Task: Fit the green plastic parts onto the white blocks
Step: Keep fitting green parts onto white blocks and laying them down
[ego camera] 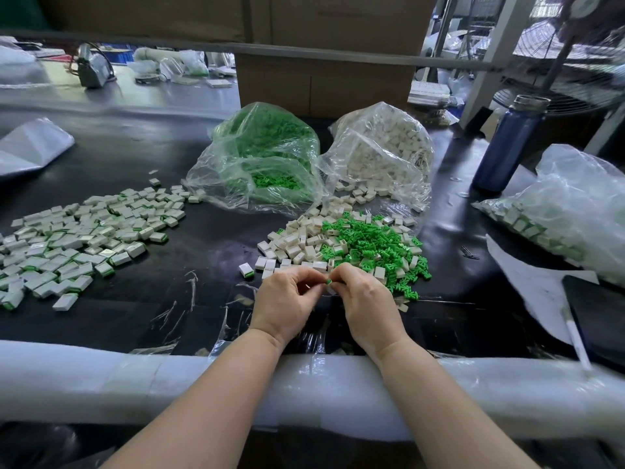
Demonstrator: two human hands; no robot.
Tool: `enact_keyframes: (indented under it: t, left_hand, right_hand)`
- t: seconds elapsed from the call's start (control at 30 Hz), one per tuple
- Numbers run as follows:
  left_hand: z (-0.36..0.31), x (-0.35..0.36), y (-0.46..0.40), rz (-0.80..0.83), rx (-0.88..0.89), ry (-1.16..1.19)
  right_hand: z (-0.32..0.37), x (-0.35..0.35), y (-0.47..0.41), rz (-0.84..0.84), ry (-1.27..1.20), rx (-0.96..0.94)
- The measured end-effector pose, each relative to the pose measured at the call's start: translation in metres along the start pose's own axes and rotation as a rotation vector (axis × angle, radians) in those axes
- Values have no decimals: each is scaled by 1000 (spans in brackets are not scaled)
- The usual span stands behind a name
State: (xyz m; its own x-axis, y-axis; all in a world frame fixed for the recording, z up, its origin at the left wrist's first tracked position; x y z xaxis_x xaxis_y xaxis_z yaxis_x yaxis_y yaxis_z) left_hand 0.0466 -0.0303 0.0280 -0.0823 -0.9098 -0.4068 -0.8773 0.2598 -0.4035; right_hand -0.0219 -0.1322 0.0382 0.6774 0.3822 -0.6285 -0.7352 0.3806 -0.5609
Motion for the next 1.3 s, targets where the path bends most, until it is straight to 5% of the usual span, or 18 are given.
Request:
enact_keyframes:
  t: [0.97, 1.3]
  left_hand:
    - [-2, 17, 7, 205, 3, -206]
    - [-4, 12, 5, 163, -62, 241]
  right_hand:
    - [2, 2, 0, 56, -173, 58]
    - [-18, 4, -3, 49, -386, 274]
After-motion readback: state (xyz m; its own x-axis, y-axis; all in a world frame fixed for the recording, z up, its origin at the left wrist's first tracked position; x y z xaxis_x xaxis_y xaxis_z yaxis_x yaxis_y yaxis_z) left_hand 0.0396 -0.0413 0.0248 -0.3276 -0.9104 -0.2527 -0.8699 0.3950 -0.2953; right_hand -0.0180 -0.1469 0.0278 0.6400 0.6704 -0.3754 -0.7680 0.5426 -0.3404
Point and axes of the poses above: each hand's wrist, its own y-axis away from the middle knuckle, its own x-axis out of the palm, z = x × y, the point moved 8 cm from there along -y, towards the middle knuckle, and after that the axes turned 12 degrees about -z, right-handed, at the moved point
